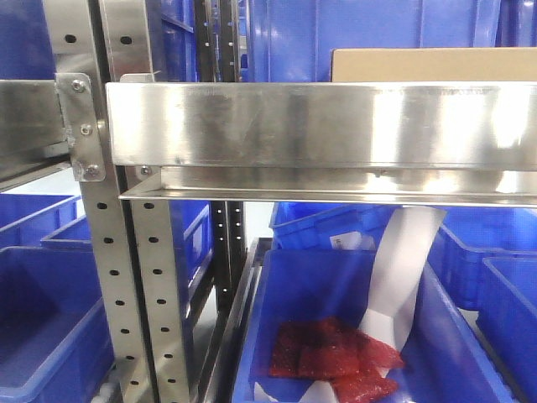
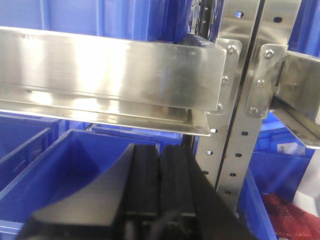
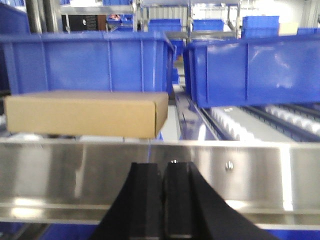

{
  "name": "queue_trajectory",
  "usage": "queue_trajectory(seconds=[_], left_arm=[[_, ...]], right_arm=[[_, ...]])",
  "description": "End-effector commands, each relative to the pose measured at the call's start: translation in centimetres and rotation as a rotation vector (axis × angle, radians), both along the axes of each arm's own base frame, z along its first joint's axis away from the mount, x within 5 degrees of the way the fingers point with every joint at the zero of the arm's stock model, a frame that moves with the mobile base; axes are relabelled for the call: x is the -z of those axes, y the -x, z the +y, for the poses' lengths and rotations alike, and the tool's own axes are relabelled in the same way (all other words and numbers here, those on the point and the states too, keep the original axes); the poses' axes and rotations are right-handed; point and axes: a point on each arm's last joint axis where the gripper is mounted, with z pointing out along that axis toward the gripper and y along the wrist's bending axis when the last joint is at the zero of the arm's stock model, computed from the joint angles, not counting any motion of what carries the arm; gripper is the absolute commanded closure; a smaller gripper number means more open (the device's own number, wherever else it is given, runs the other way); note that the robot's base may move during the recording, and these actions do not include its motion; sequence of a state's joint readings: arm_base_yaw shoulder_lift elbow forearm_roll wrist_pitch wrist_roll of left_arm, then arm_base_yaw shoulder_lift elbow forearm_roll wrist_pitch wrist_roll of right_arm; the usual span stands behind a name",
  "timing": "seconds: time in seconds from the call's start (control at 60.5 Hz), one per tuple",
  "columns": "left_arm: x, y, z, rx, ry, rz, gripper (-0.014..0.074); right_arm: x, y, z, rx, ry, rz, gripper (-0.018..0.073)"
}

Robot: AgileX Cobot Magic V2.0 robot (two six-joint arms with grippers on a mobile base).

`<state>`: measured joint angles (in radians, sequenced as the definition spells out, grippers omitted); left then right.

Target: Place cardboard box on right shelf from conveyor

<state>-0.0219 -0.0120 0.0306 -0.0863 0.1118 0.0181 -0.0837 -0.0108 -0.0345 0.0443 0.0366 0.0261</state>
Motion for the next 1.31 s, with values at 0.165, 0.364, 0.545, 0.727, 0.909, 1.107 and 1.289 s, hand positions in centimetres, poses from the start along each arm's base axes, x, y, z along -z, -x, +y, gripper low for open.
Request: queue_trajectory(seconds=[0.165,0.364,0.545,0.727,0.909,1.107,1.289], left_arm=[[-0.9,0.1,0.0,-0.003,0.01,-0.091,0.0715],[-0.9,0.1,0.0,-0.003,0.01,-0.091,0.0715],[-0.9,0.1,0.0,-0.003,0.01,-0.091,0.0715],[-0.9,0.1,0.0,-0.003,0.01,-0.091,0.0715],[-0.9,0.1,0.0,-0.003,0.01,-0.091,0.0715],[-0.9,0.1,0.0,-0.003,0.01,-0.091,0.0715],[-0.9,0.1,0.0,-0.003,0.01,-0.091,0.0715]], right_arm=[[0.3,0.0,-0.1,0.009,0.03,-0.128,0.0491],[0.6,0.0,-0.1,0.008,0.028,-0.103,0.0491],[1.0,-0.1,0.0,0.006,0.024,-0.049,0.0491],[1.4,-0.2,0.0,0.004,0.021,-0.012,0.0491],[1.1,-0.1,0.0,0.005,0.021,-0.04,0.0491],[0.9,-0.1,0.0,0.006,0.023,-0.063,0.0491],[0.9,-0.1,0.0,0.006,0.023,-0.06,0.0491]])
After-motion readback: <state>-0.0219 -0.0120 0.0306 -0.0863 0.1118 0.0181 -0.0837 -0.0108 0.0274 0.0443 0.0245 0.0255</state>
